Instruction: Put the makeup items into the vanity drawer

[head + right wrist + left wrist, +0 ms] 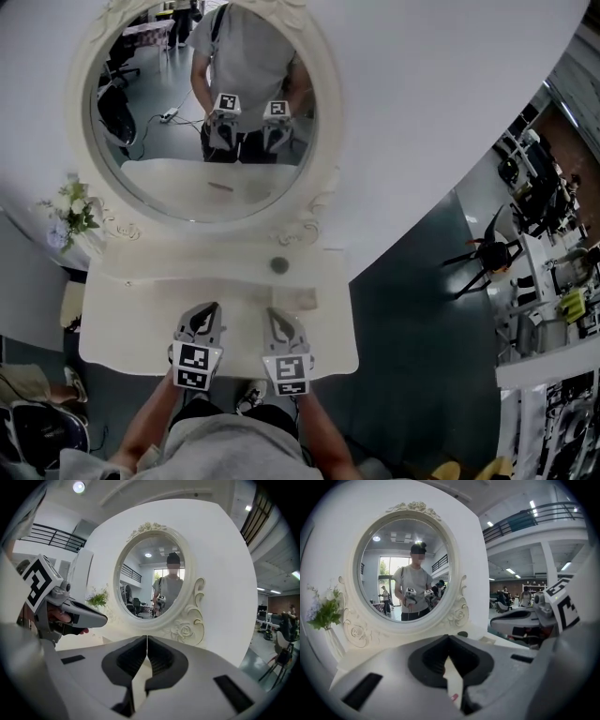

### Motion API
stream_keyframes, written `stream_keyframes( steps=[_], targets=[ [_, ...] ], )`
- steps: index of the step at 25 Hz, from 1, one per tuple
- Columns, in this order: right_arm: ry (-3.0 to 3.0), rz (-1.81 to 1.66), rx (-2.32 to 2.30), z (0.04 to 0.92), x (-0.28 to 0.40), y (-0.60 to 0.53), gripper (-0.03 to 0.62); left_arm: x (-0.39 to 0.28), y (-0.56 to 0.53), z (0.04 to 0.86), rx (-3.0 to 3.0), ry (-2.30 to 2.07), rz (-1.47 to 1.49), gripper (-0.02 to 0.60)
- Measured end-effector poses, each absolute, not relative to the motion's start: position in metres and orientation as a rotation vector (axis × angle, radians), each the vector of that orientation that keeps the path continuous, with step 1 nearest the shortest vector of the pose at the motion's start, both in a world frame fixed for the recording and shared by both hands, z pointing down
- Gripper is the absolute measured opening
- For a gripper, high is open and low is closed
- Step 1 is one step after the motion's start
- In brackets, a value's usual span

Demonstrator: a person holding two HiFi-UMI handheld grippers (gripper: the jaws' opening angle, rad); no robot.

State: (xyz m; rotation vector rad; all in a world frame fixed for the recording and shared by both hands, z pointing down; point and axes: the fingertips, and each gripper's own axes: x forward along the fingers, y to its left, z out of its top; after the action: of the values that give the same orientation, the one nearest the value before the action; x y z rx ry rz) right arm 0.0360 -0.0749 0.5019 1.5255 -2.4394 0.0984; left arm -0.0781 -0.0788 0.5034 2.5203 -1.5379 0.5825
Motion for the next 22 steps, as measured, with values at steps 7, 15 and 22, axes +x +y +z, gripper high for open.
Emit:
stream_keyframes(
  steps=[7,15,22],
  targets=[
    [-2.492,0.131,1.372,0.522,-0.011,-0.072,0.017,-0.121,-0.066,0.524,2.406,-1.606,0.61,0.0],
    [-2.498,0.2,1.194,0.563,-0.063,-0.058,0.017,-0.167,-0.048,0.557,2.264,-1.648,0.641,0.0],
    [-2.453,0.272,1.065,0.609,-0.086,-0.047,0.017,-0.186,-0.036,0.59,2.187,-1.634,0.662,0.0]
  ],
)
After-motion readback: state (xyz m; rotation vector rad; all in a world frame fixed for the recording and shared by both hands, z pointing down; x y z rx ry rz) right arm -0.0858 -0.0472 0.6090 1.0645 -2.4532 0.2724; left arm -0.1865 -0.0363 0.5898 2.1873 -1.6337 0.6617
